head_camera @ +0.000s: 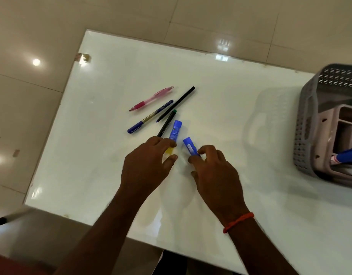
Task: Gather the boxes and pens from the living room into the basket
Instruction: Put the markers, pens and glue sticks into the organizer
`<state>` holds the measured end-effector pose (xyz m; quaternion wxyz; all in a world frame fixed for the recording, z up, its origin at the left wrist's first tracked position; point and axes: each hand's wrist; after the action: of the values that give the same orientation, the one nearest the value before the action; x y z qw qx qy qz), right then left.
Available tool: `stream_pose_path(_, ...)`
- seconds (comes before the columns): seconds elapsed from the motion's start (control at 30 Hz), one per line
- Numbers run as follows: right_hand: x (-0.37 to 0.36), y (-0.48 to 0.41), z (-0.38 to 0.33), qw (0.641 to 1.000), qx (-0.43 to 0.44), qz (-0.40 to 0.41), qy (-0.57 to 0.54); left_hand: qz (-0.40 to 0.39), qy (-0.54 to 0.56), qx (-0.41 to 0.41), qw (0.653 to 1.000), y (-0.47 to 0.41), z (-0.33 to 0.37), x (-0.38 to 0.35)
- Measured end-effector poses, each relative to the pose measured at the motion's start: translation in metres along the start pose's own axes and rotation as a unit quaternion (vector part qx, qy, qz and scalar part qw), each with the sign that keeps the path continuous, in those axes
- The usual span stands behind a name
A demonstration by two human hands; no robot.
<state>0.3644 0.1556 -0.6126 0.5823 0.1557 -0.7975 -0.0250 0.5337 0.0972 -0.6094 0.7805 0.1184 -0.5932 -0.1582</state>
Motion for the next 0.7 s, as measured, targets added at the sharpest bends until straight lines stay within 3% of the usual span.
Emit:
stream_pose_path(0.27, 0.029, 0.039, 0.035, 0.997, -0.049, 0.029, -0.048, 0.055, 0.002, 0.026, 0.998, 0.0, 0.029, -0.011)
stream_pose_path(0.43, 0.088, 0.074, 0.054, 0.982, -0.023, 0.168, -0.081, 0.07, 0.113, -0.031, 0.991, 0.018, 0.069, -0.011)
stream_pose_path(0.6, 0.14, 0.103, 0.094, 0.943, -0.015, 0.291, -0.162, 0.096, 0.249, -0.101, 0.958, 0.031, 0.116, 0.002)
stream_pose_path(0.7, 0.159, 0.117, 0.123, 0.922, -0.019, 0.358, -0.144, 0.126, 0.288, -0.146, 0.938, 0.035, 0.149, 0.01)
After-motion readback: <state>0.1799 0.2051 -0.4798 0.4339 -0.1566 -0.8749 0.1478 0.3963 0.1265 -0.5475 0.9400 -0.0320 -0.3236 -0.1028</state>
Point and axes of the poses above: each hand's wrist, its own y-axis away from the middle knuckle, its own x-axis out of the back of the hand, z = x × y, and after that the axes turned 10 degrees about x, right-handed
